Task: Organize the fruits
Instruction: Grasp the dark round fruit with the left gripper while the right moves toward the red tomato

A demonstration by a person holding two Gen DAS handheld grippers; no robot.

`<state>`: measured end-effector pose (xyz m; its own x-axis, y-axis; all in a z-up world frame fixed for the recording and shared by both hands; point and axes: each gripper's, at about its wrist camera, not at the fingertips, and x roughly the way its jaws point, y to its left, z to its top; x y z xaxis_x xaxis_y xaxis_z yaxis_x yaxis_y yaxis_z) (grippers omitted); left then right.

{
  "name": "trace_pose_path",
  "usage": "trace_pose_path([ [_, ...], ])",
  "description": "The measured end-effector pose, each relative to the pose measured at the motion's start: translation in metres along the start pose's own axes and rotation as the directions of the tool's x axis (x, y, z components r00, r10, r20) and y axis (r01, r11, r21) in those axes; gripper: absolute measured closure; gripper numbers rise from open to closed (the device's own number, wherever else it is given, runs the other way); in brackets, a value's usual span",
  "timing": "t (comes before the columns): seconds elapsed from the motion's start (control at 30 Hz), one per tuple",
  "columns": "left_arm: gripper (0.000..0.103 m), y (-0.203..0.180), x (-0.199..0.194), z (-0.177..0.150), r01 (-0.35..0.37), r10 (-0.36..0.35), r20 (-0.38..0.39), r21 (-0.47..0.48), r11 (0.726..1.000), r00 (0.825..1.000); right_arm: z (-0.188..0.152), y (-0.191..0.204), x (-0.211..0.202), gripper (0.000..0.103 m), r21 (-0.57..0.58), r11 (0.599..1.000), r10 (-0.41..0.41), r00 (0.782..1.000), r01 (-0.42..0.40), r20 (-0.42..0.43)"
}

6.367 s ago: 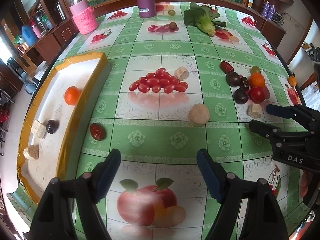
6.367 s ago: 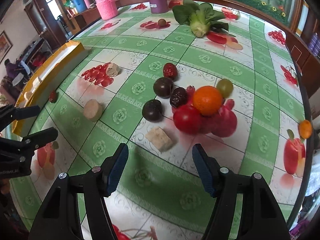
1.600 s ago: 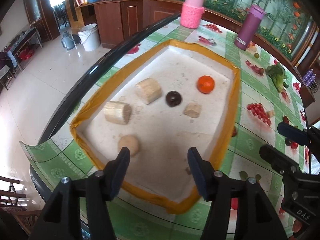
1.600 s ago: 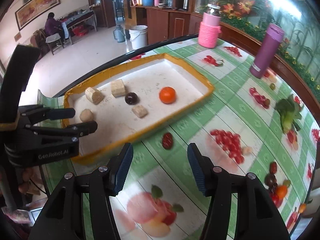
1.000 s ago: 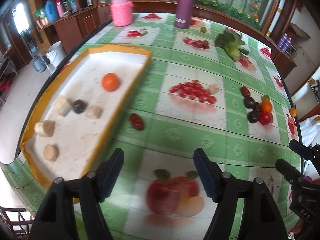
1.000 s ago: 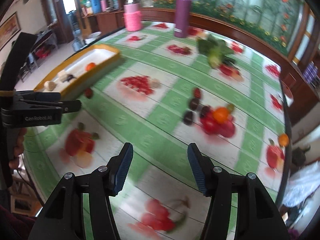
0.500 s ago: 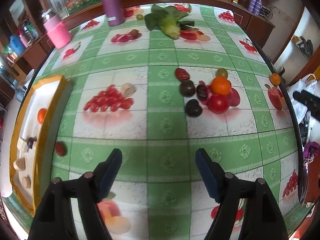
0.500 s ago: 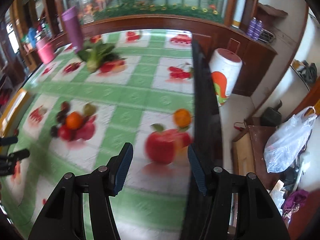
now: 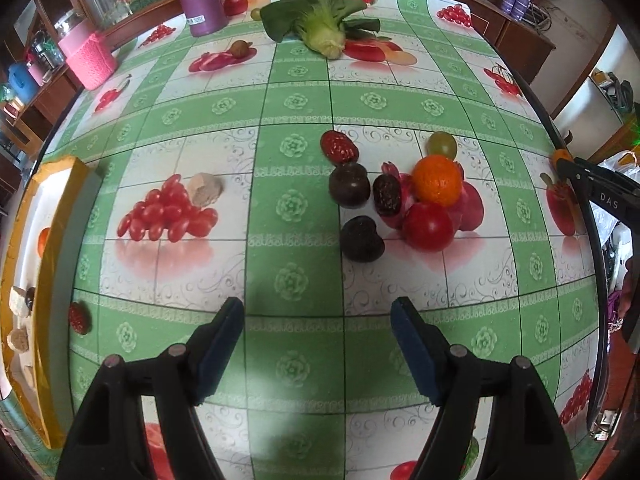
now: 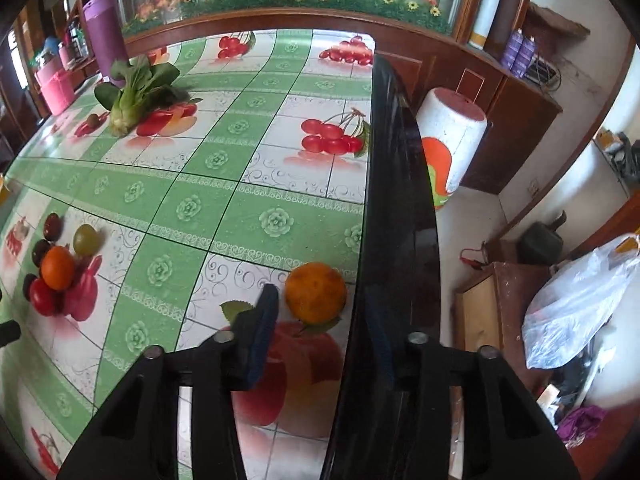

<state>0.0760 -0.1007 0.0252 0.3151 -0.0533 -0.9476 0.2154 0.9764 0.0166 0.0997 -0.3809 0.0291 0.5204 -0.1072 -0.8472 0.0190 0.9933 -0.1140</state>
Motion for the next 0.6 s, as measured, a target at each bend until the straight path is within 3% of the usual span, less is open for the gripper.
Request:
trace_pose_path([
  [0.2, 0.025, 0.002, 0.016, 0.014, 0.032, -0.032, 0.006, -0.047, 0.998, 0.999, -0.004, 0.005, -0.004, 0.073, 0.004, 1.0, 0.03, 1.0, -0.03, 0.003],
  [0.27, 0.03, 0.003, 0.016, 0.018, 0.046, -0.044, 0.036, -0.057, 0.997, 0.998, -0.006, 0.01, -0.007, 0.072, 0.004, 0.998, 0.059, 0.998, -0.059, 0.0],
  [0.37, 0.055, 0.003, 0.017, 0.022, 0.091, -0.086, 0.093, -0.052, 0.994, 0.992, -0.011, 0.022, -0.012, 0.072, -0.01, 0.997, 0.082, 0.997, -0.082, -0.007],
  [0.4, 0.073, 0.002, 0.016, 0.022, 0.133, -0.128, 0.099, -0.041, 0.99, 0.987, -0.013, 0.026, -0.014, 0.072, -0.015, 0.996, 0.091, 0.996, -0.092, -0.012],
  [0.43, 0.078, 0.001, 0.017, 0.022, 0.181, -0.177, 0.086, -0.036, 0.983, 0.98, -0.014, 0.031, -0.016, 0.072, -0.02, 0.995, 0.096, 0.995, -0.097, -0.014],
  [0.6, 0.079, 0.013, 0.012, 0.011, 0.219, -0.215, 0.073, -0.053, 0.974, 0.974, -0.019, 0.052, -0.039, 0.072, -0.056, 0.991, 0.126, 0.992, -0.125, 0.007],
])
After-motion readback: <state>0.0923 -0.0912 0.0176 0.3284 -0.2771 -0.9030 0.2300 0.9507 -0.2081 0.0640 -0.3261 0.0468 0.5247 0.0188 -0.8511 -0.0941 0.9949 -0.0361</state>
